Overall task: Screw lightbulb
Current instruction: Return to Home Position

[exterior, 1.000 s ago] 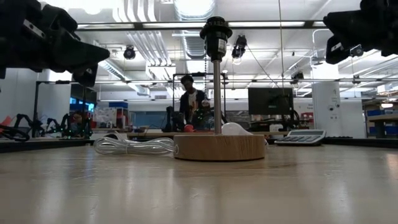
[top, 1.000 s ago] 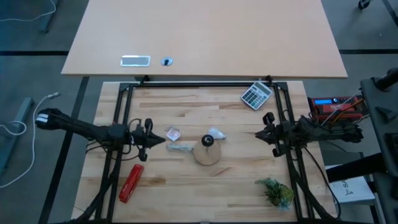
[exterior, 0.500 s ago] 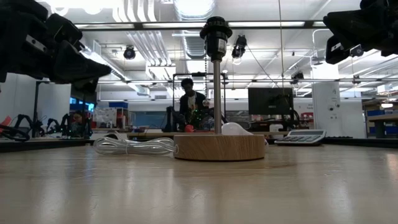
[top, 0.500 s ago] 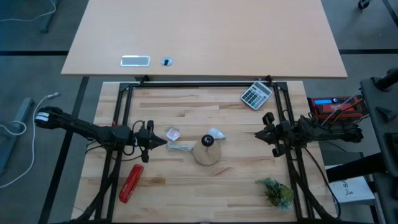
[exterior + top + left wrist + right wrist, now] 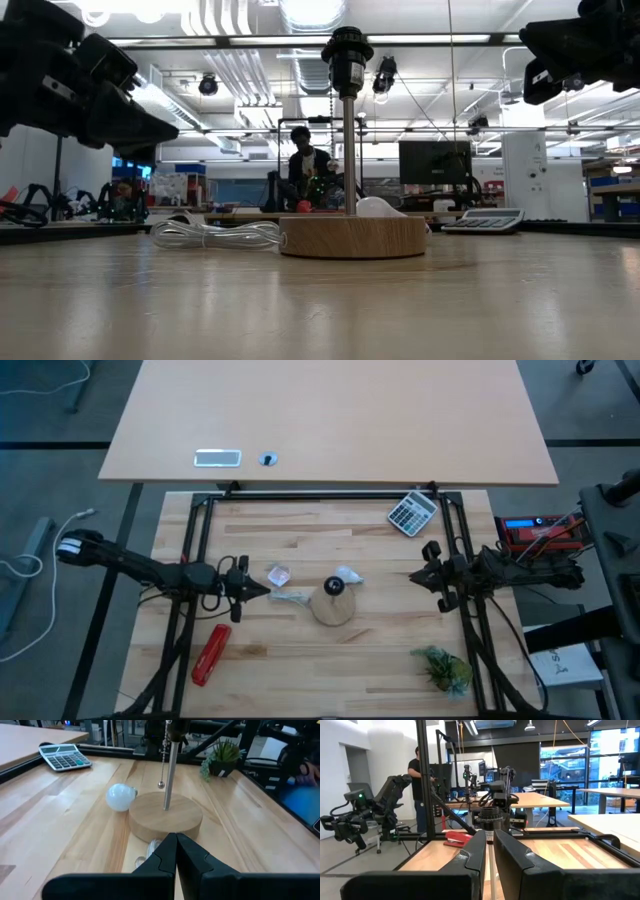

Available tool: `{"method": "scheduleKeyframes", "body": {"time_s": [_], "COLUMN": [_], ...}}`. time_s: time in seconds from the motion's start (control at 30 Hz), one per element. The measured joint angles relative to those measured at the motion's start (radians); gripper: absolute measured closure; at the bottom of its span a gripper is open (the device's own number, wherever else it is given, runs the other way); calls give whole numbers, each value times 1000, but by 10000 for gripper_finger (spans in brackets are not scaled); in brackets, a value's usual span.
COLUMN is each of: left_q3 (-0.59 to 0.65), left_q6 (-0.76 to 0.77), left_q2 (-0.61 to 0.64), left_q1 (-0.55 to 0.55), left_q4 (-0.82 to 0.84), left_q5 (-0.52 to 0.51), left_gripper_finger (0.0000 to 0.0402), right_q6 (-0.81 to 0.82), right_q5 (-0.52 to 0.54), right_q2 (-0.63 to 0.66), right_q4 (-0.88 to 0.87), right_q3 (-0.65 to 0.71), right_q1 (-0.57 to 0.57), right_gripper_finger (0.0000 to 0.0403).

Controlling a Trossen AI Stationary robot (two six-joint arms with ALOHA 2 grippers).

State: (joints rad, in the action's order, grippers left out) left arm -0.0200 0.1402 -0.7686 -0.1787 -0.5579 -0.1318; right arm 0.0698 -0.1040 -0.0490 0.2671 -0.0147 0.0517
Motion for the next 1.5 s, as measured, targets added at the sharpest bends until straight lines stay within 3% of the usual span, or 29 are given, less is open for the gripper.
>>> {"method": "scheduleKeyframes", "body": {"time_s": [1.5], "left_q3": [0], "left_q6": [0], "left_q2": [-97], "left_q1": [0], "left_q4": [-3], "left_q5": [0], "left_gripper_finger": [402], "right_q6": [-2], "right_q5": [0], "right_q2": [0], "right_q4": [-1], "right_q3": [0], "right_q1": [0], "right_gripper_finger": [371]}}
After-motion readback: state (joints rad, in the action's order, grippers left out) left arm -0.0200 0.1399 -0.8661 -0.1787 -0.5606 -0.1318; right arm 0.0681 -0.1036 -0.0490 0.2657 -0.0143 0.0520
